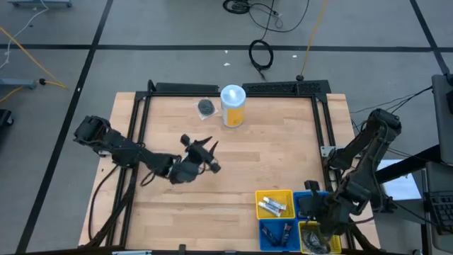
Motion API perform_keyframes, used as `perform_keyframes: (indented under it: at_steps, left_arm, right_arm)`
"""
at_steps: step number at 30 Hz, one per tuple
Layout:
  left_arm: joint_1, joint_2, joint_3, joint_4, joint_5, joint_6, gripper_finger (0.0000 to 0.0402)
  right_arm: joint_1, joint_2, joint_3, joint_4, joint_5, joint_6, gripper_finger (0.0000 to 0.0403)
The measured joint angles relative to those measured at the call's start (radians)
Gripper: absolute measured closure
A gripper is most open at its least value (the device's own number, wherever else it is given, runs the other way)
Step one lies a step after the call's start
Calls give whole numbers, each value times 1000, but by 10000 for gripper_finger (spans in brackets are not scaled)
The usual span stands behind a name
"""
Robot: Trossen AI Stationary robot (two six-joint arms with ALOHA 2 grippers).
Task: Pick & Place Travel size toiletries
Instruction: Put the hairbrush into the bottom yellow basket
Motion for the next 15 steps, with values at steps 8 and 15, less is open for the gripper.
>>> perform_keyframes:
  at_steps: [8,15]
  left_arm:
    - [233,0,0,-266,314,-75,273]
    - [445,0,0,-512,642,-185,273]
  right_arm:
    - [-84,0,0,6,56,-115,370]
    - [-164,0,0,51,57,-284,371]
